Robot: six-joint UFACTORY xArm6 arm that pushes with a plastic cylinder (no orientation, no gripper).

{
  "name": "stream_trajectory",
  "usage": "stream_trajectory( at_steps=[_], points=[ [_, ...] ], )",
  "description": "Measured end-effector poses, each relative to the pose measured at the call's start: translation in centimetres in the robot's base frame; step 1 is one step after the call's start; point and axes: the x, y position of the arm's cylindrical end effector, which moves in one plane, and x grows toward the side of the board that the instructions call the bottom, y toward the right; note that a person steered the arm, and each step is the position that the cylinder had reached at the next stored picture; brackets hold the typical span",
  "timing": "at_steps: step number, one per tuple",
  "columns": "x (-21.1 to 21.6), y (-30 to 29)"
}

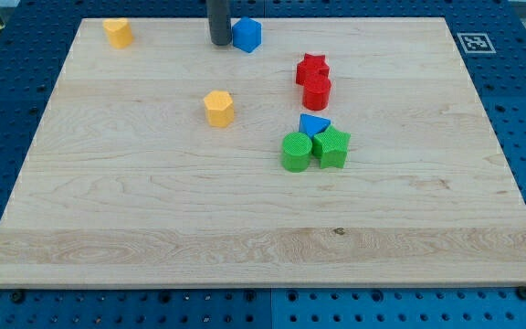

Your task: Push the yellow hexagon to the top right

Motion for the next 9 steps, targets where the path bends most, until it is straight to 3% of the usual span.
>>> stream_trajectory(
  at_steps=[4,5,7,9],
  points=[
    [0.5,0.7],
    [3.5,-2.4],
    [14.1,-3.7],
    [16.5,-0.6]
  ],
)
